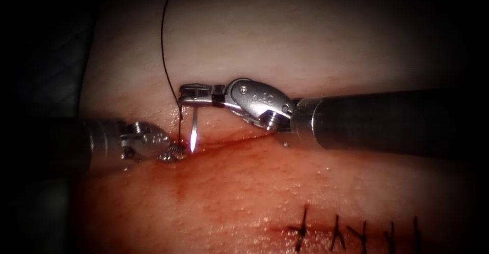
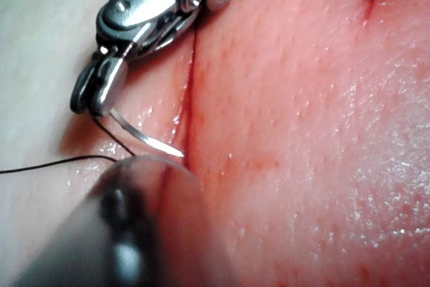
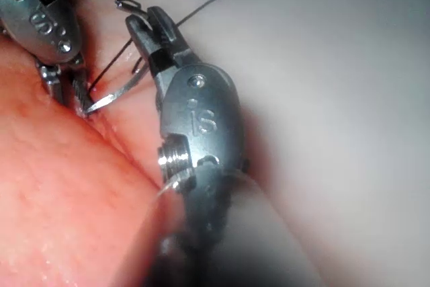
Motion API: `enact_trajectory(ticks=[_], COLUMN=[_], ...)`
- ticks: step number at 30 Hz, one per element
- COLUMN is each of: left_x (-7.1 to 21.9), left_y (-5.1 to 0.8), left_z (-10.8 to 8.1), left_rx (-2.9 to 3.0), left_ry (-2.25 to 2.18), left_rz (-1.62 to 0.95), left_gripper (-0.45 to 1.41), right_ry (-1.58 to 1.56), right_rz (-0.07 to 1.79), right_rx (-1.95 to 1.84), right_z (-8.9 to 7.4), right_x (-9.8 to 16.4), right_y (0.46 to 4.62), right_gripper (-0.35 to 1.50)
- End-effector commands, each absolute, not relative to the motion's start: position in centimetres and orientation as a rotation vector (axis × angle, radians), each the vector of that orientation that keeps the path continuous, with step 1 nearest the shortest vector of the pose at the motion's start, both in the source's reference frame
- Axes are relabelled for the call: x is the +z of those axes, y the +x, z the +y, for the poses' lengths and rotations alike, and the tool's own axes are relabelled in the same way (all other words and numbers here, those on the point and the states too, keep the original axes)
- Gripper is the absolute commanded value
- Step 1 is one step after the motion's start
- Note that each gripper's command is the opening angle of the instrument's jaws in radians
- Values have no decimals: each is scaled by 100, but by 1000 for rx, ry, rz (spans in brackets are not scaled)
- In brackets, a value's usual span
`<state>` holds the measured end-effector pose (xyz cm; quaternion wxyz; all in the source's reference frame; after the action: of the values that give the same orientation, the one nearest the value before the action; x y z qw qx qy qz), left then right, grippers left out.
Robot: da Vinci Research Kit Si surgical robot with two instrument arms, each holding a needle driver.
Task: Wound Closure
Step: Use the right hand to insert the needle through the bottom of the cut.
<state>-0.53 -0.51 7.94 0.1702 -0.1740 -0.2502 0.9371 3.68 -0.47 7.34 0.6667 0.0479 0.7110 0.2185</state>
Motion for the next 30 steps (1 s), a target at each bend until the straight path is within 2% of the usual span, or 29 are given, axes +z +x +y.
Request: enact_trajectory(ticks=[1, 23, 26, 30], left_x=[800, 794, 785, 757], left_y=[-59, -61, -61, -58], left_z=[-50, -51, -49, -39], left_rx=[2662, 2661, 2634, 2594], left_ry=[-496, -491, -521, -650], left_rz=[-711, -715, -707, -666], left_gripper=[17, 10, 4, 4], right_ry=[86, 43, 61, 98], right_rz=[1604, 1595, 1581, 1541], right_rx=[470, 382, 387, 399], right_z=[-47, -101, -104, -101], right_x=[744, 765, 768, 767], right_y=[375, 390, 390, 387], right_gripper=[-35, -35, -35, -35])
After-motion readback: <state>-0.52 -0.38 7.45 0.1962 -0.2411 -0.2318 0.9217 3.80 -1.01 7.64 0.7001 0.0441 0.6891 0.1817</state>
